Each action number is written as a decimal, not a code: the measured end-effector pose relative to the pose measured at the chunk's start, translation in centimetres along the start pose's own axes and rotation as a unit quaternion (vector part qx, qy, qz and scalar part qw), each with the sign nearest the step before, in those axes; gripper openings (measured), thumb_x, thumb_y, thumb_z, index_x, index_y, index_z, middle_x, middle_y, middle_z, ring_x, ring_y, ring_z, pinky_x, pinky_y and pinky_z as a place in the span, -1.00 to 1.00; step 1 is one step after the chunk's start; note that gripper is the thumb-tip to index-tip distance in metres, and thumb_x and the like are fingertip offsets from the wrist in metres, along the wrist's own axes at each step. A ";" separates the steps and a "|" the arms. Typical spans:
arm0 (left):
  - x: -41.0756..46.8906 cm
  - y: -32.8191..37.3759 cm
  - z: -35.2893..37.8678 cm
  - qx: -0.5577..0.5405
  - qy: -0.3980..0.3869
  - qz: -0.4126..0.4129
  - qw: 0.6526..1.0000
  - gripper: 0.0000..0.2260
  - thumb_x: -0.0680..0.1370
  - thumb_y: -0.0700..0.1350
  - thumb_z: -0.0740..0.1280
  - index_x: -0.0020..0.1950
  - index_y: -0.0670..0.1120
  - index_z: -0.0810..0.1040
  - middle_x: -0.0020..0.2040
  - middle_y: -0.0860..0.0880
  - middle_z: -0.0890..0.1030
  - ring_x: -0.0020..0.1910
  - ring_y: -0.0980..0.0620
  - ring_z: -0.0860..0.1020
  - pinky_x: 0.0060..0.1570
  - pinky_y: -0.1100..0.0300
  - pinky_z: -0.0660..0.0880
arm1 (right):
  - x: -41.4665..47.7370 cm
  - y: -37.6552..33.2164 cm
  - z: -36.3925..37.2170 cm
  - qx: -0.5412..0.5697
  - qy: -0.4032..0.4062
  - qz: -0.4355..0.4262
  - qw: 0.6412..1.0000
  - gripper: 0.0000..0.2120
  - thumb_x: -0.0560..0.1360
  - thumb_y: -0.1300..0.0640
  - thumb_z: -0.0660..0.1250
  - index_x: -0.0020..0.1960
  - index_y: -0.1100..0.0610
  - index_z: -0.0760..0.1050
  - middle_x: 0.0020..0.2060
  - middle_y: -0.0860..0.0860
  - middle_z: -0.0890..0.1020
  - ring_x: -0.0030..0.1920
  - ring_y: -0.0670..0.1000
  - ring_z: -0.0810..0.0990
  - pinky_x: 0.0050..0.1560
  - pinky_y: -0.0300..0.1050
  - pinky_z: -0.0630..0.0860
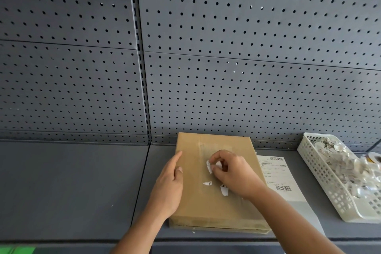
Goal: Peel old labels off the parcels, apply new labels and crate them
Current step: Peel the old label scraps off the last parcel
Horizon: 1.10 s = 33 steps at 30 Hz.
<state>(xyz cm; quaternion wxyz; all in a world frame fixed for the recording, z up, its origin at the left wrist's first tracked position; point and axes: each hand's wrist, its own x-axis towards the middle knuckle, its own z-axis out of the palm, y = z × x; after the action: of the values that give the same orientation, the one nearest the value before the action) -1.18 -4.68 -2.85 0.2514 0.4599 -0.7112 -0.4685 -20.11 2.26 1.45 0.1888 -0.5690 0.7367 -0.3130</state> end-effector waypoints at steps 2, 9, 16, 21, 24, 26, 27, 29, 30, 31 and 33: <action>0.0 0.0 0.0 -0.002 0.000 0.000 1.000 -0.59 0.73 -0.02 0.03 0.56 0.29 0.19 0.57 0.24 0.23 0.52 0.21 0.22 0.41 0.27 0.15 | 0.0 -0.2 -0.3 -0.007 -0.014 -0.008 1.000 -0.95 0.49 0.20 0.39 -0.05 0.10 0.57 -0.36 -0.39 0.52 -0.36 -0.24 0.47 -0.35 -0.40 0.36; -0.1 0.1 0.0 -0.004 -0.002 0.001 1.000 -0.59 0.73 -0.02 0.03 0.57 0.28 0.19 0.57 0.24 0.22 0.52 0.22 0.20 0.40 0.29 0.14 | 0.7 0.1 -0.5 -0.042 -0.025 0.003 0.999 -0.93 0.44 0.20 0.41 -0.11 0.06 0.58 -0.40 -0.15 0.47 -0.39 -0.17 0.45 -0.36 -0.36 0.39; -0.2 0.2 0.0 -0.001 -0.003 -0.001 1.000 -0.59 0.73 -0.03 0.03 0.57 0.28 0.19 0.57 0.25 0.21 0.50 0.27 0.19 0.40 0.30 0.12 | 0.8 -0.1 -1.1 -0.015 -0.058 0.009 0.998 -0.91 0.42 0.18 0.48 -0.10 0.10 0.59 -0.43 -0.15 0.44 -0.42 -0.20 0.41 -0.37 -0.38 0.36; -0.2 0.3 0.0 -0.006 -0.006 -0.004 1.000 -0.59 0.73 -0.03 0.04 0.57 0.28 0.19 0.56 0.26 0.21 0.38 0.37 0.17 0.37 0.32 0.12 | 1.4 0.0 -0.6 -0.044 -0.039 0.023 0.998 -0.91 0.43 0.18 0.41 -0.20 0.01 0.56 -0.42 -0.12 0.45 -0.43 -0.18 0.40 -0.39 -0.35 0.37; -0.3 0.4 0.0 -0.006 -0.007 -0.003 1.000 -0.59 0.73 -0.03 0.03 0.57 0.28 0.19 0.57 0.26 0.21 0.39 0.37 0.17 0.37 0.32 0.12 | 1.4 0.1 -1.0 -0.023 -0.056 0.029 0.998 -0.90 0.42 0.16 0.46 -0.18 0.00 0.56 -0.41 -0.13 0.45 -0.42 -0.19 0.40 -0.38 -0.36 0.37; -0.3 0.4 -0.1 -0.007 -0.006 -0.005 1.000 -0.59 0.73 -0.03 0.03 0.57 0.28 0.19 0.56 0.26 0.21 0.38 0.37 0.17 0.37 0.32 0.12 | 1.4 0.1 -1.2 -0.012 -0.077 0.031 0.996 -0.89 0.40 0.13 0.49 -0.15 0.02 0.57 -0.39 -0.13 0.44 -0.43 -0.18 0.39 -0.38 -0.36 0.36; -0.2 0.4 -0.1 -0.008 -0.005 -0.005 1.000 -0.59 0.73 -0.03 0.03 0.57 0.28 0.19 0.56 0.26 0.21 0.38 0.37 0.17 0.37 0.32 0.12 | 1.4 0.1 -1.1 -0.015 -0.079 0.029 0.996 -0.89 0.40 0.13 0.50 -0.15 0.03 0.57 -0.39 -0.13 0.44 -0.43 -0.18 0.39 -0.39 -0.36 0.35; -0.2 0.4 -0.1 -0.009 -0.004 -0.005 1.000 -0.59 0.73 -0.03 0.03 0.57 0.28 0.20 0.57 0.25 0.22 0.39 0.36 0.18 0.37 0.32 0.13 | 1.6 0.0 -0.9 -0.033 -0.066 0.025 0.997 -0.92 0.42 0.15 0.47 -0.16 0.05 0.57 -0.39 -0.13 0.44 -0.43 -0.20 0.40 -0.40 -0.36 0.35; -0.2 0.3 0.0 -0.008 -0.004 -0.004 1.000 -0.59 0.73 -0.03 0.03 0.56 0.29 0.20 0.57 0.25 0.22 0.39 0.36 0.18 0.37 0.32 0.13 | 1.7 -0.1 -0.8 -0.042 -0.056 0.023 0.997 -0.94 0.43 0.17 0.44 -0.17 0.06 0.57 -0.40 -0.13 0.45 -0.43 -0.20 0.40 -0.40 -0.35 0.36; -0.2 0.3 0.0 -0.006 -0.004 -0.004 1.000 -0.59 0.73 -0.03 0.03 0.56 0.29 0.20 0.56 0.25 0.22 0.39 0.36 0.18 0.37 0.31 0.13 | 1.7 -0.1 -0.7 -0.045 -0.047 0.022 0.998 -0.95 0.44 0.19 0.41 -0.17 0.07 0.57 -0.41 -0.14 0.45 -0.43 -0.19 0.40 -0.40 -0.34 0.37; -0.2 0.3 0.0 -0.006 -0.006 -0.006 1.000 -0.59 0.73 -0.02 0.03 0.56 0.30 0.19 0.56 0.27 0.22 0.38 0.37 0.18 0.37 0.31 0.14 | 1.5 0.1 -0.8 -0.029 -0.048 0.028 0.998 -0.93 0.43 0.19 0.42 -0.19 0.05 0.58 -0.43 -0.14 0.44 -0.43 -0.16 0.38 -0.39 -0.34 0.36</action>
<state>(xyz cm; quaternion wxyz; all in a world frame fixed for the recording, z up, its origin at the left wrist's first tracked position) -1.21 -4.44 -2.61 0.2468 0.4597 -0.7073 -0.4770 -21.18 1.01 2.11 0.2159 -0.5679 0.7512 -0.2582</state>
